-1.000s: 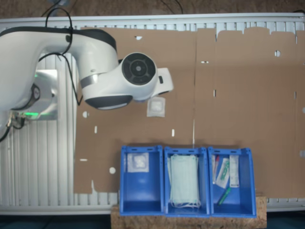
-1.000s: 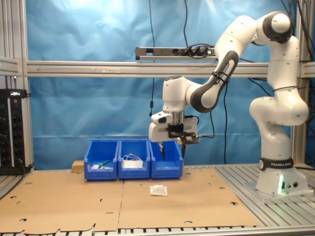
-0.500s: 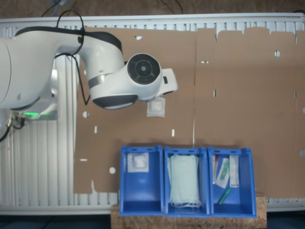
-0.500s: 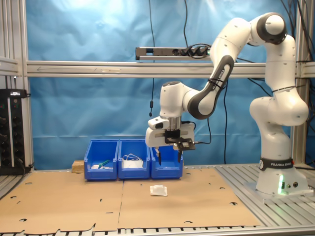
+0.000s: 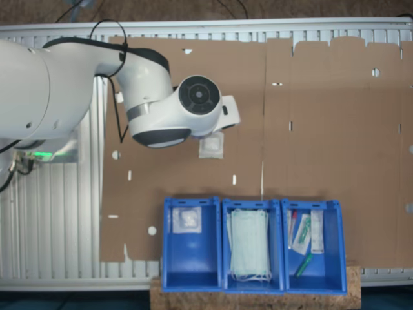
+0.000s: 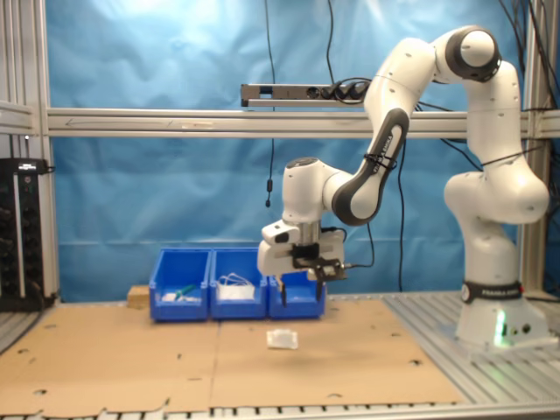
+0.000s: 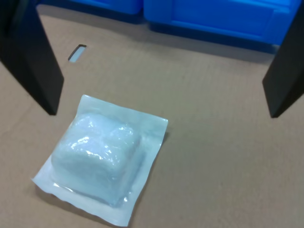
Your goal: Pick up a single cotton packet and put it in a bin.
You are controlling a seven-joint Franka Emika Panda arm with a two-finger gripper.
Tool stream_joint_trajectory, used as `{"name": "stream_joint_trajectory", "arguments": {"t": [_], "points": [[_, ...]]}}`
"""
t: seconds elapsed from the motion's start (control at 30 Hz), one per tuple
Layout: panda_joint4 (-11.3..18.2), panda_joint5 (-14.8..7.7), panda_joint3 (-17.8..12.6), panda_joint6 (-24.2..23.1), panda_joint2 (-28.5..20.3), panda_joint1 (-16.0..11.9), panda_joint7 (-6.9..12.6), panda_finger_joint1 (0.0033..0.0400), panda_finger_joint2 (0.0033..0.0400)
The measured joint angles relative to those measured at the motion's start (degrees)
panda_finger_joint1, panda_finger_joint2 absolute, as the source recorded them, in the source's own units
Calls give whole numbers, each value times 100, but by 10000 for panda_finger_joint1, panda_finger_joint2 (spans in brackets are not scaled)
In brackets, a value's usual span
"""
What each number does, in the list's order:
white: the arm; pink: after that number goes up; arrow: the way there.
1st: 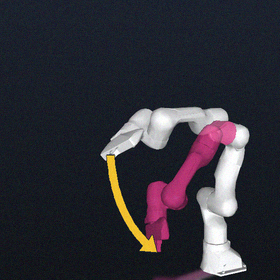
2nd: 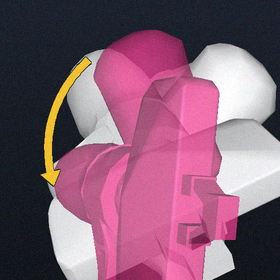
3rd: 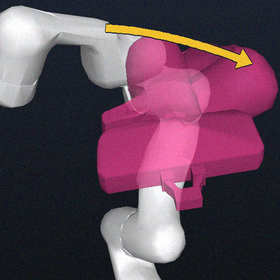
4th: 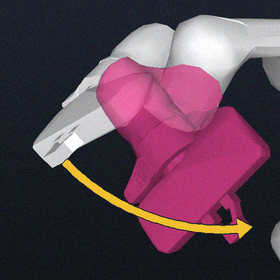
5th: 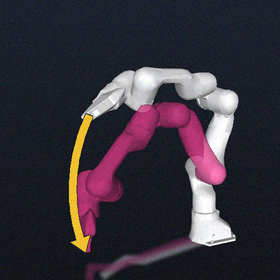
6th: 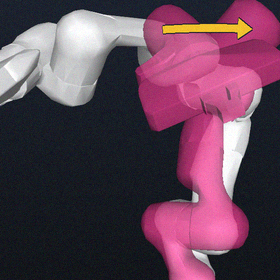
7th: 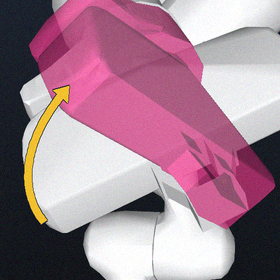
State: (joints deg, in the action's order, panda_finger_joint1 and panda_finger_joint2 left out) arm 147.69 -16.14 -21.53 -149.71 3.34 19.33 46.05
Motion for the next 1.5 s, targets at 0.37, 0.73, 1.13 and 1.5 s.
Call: {"name": "stream_joint_trajectory", "arguments": {"t": [0.37, 0.73, 1.13, 1.5], "points": [[5, 0, 0, -195, 275, 0, 0, 400, 400], [-7, 0, 0, -550, 636, -1, 0, 400, 400], [-303, 0, 1, -781, 1103, -14, 0, 400, 400], [-629, 0, -8, -875, 1242, -73, 0, 400, 400]]}}
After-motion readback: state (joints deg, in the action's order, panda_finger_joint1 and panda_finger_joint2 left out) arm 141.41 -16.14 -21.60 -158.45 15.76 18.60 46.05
